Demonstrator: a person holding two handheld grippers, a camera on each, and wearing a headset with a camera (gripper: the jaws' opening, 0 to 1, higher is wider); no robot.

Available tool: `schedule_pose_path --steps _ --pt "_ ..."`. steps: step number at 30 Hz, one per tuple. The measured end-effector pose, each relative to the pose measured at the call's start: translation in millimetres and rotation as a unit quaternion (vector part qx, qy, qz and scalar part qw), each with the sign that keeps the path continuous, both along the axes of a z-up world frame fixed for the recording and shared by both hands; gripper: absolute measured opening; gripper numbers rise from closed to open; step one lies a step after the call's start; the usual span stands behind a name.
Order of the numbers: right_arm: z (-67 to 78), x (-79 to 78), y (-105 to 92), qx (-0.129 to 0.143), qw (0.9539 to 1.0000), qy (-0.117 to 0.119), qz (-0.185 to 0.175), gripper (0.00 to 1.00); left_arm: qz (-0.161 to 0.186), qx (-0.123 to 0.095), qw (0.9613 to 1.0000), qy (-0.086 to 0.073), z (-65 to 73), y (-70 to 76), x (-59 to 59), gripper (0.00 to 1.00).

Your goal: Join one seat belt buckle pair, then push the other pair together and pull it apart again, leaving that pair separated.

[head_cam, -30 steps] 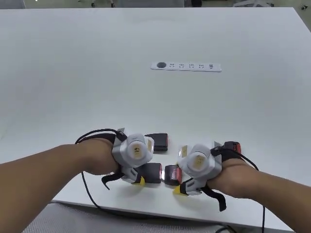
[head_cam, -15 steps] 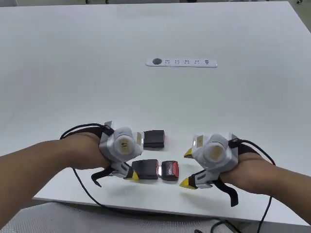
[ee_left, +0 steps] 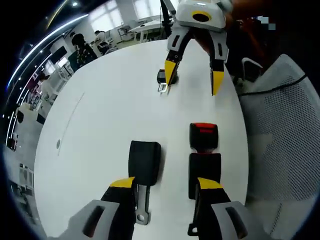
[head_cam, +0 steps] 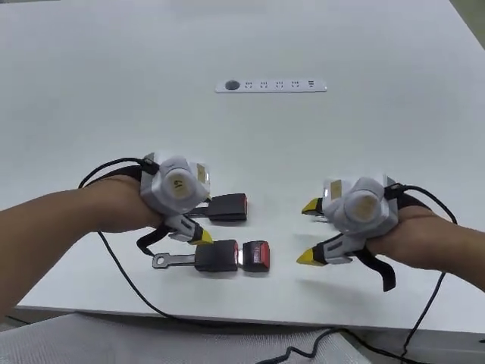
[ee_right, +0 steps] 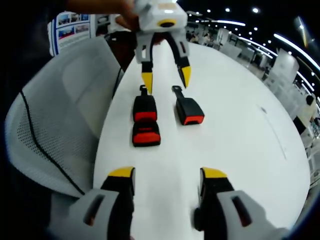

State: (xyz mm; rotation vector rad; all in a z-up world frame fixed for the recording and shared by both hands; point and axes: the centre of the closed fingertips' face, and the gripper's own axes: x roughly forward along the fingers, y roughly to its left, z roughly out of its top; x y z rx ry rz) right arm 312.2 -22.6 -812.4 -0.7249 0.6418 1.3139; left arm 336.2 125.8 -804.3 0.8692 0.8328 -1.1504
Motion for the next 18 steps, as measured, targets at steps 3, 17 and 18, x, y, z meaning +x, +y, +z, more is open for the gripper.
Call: schedule_pose_path --steps 3,17,18 --pt "-2.1 4.7 -11.4 -0.004 0.9999 0.011 -0.011 0.51 0.019 0.007 0.9998 -0.005 -3.1 3.0 10.5 0.48" --pt "4.6 34.2 -35.4 -0.003 0.9997 -0.002 -0.026 0.56 0.023 0.013 0.9995 -0.017 -5.4 -3.2 32.9 0.48" --pt "3.5 35.8 -37.8 -0.004 0.9997 -0.003 -0.025 0.56 0.027 0.01 0.9995 -0.016 -5.6 -4.2 34.7 0.49"
